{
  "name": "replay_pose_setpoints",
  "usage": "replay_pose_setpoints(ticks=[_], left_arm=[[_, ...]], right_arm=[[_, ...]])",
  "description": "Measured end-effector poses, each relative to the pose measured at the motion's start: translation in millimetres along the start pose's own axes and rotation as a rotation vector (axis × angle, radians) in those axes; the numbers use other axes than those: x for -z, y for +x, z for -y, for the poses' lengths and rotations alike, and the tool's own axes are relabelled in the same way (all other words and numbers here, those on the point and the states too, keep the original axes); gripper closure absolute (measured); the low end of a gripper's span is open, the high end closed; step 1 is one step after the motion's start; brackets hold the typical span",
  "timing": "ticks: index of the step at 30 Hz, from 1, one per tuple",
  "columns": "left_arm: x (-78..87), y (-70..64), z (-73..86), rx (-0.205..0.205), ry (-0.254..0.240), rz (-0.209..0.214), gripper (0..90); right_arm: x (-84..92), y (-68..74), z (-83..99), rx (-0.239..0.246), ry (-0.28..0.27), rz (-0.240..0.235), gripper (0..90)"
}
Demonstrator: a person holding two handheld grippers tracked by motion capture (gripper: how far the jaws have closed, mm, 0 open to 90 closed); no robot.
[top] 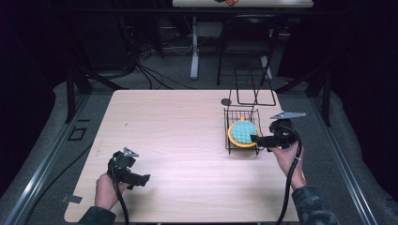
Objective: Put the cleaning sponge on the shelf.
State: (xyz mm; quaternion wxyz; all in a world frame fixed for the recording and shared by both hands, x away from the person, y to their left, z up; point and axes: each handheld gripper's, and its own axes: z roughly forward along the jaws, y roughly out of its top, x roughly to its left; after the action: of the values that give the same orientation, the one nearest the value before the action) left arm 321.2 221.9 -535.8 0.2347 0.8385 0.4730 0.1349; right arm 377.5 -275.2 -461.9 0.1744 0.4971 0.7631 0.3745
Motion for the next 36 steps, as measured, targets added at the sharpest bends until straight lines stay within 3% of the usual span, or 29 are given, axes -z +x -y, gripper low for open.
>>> replay_pose_setpoints(ticks=[11, 19, 29, 36], left_arm=[[0.5, -0.3, 0.4, 0.001, -0.001, -0.002, 1.1], [0.4, -0.2, 0.8, 0.000, 0.002, 0.000, 1.1], [-0.2, -1.2, 0.8, -0.004, 0.007, -0.001, 1.1], [-1.3, -2.3, 0.2, -0.008, 0.009, 0.004, 1.1]], right_arm=[[34.3, 17.2, 11.7, 0.074, 0.000, -0.020, 2.1], [52.9, 18.1, 32.3, 0.083, 0.007, -0.022, 0.1], [62.5, 7.3, 71.3, 0.046, 0.035, -0.001, 0.0], [55.5, 0.1, 100.2, 0.013, 0.065, 0.022, 0.0]])
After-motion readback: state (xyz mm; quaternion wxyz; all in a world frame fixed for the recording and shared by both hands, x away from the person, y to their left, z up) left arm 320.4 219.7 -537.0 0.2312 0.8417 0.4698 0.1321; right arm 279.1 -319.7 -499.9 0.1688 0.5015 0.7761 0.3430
